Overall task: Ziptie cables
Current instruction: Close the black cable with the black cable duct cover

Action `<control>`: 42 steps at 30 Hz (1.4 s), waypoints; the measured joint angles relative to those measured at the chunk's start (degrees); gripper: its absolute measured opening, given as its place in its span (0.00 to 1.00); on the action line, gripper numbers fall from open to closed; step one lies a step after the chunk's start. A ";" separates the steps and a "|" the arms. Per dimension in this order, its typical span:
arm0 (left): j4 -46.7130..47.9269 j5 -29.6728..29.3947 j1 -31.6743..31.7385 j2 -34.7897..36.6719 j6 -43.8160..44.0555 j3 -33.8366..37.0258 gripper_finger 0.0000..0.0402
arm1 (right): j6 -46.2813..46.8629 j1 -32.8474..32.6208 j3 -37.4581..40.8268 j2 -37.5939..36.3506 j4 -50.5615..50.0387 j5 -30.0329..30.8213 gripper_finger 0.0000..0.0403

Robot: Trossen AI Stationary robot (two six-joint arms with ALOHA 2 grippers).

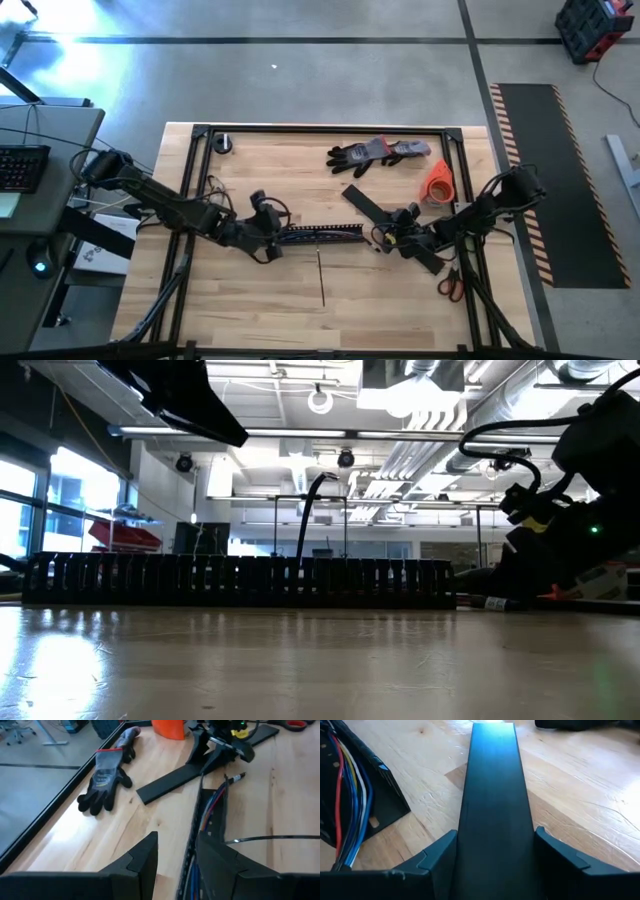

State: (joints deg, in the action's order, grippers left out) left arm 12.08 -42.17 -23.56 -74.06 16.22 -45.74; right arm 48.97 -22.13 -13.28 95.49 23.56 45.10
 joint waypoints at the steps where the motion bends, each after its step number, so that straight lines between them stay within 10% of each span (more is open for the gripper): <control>1: 0.00 0.01 -0.35 0.00 0.13 0.00 0.29 | -0.46 0.00 0.14 -0.21 0.58 0.07 0.51; 20: -2.60 -0.29 -6.26 0.00 7.30 0.00 0.29 | -12.40 5.30 0.81 -21.07 -1.55 -5.27 0.51; 26: -2.65 -1.26 -7.80 0.23 8.87 -0.13 0.29 | -22.58 7.90 -1.73 -24.77 1.85 -15.36 0.51; 36: 1.49 -7.76 -12.35 6.00 3.82 -4.91 0.02 | -42.76 12.96 -22.59 -14.93 -2.21 -37.62 0.51; 42: 16.00 -2.60 -12.94 11.68 18.63 -5.85 0.00 | -50.54 14.65 -39.39 -1.58 -9.82 -44.95 0.51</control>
State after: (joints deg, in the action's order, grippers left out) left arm 28.07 -44.77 -36.50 -62.38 34.85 -51.58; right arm -1.57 -7.48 -52.68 93.91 13.74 0.14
